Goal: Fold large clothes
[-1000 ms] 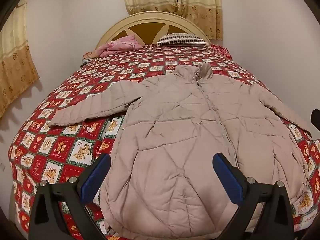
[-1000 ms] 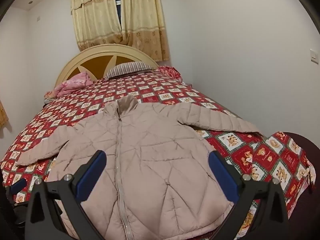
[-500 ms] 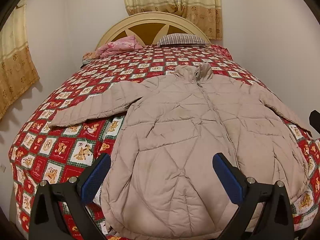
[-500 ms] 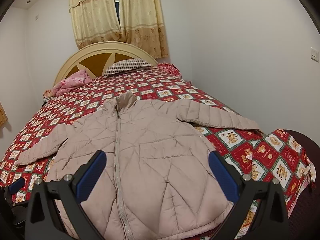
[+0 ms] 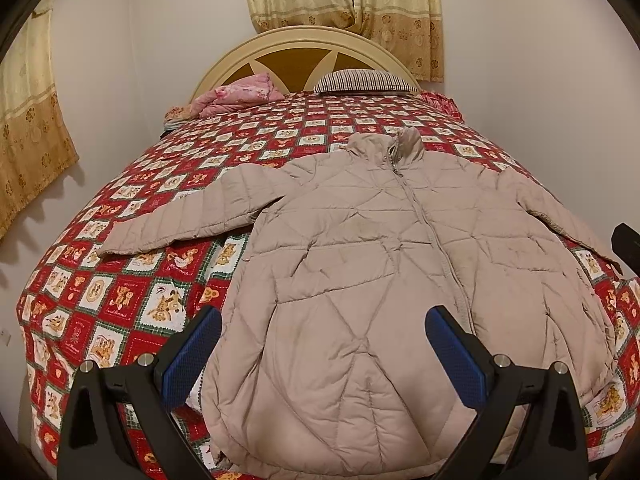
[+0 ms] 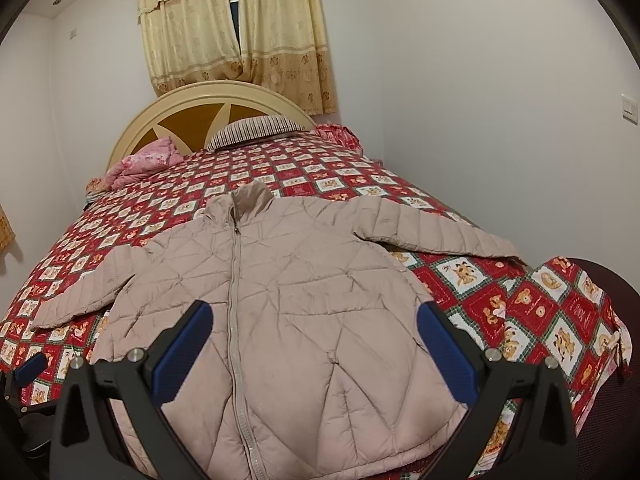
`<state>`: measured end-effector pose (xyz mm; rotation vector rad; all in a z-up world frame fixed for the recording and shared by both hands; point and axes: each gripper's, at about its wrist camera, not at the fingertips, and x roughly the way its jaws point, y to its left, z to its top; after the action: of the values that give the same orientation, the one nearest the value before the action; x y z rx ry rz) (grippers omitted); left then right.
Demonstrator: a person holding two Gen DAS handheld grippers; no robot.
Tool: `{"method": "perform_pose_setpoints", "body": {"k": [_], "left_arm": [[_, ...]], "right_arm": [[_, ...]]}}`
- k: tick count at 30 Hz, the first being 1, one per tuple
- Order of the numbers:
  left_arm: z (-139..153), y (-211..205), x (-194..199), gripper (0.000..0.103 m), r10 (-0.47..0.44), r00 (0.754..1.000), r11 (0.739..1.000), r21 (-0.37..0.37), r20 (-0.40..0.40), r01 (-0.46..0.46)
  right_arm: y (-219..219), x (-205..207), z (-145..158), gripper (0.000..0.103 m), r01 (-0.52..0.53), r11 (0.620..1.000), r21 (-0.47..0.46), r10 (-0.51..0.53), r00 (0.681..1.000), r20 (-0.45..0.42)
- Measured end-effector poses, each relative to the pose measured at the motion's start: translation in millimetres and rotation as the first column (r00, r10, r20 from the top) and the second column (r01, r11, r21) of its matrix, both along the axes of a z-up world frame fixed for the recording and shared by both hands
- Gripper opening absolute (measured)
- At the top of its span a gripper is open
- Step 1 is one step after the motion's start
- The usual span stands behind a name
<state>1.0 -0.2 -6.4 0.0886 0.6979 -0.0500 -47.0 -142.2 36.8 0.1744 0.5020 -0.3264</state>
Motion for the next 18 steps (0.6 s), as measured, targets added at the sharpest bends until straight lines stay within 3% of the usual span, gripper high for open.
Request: {"method": "perform_pose_setpoints", "body": {"k": [18], "left_arm": [[-1.0,0.3,0.0,0.102,-0.004,1.000,1.000,-0.007,-0.006,0.004]], "right_arm": [[2.4,0.4,-2.4,0.103,-0.001,1.000,0.001,0.001,1.000,-0.009]]}}
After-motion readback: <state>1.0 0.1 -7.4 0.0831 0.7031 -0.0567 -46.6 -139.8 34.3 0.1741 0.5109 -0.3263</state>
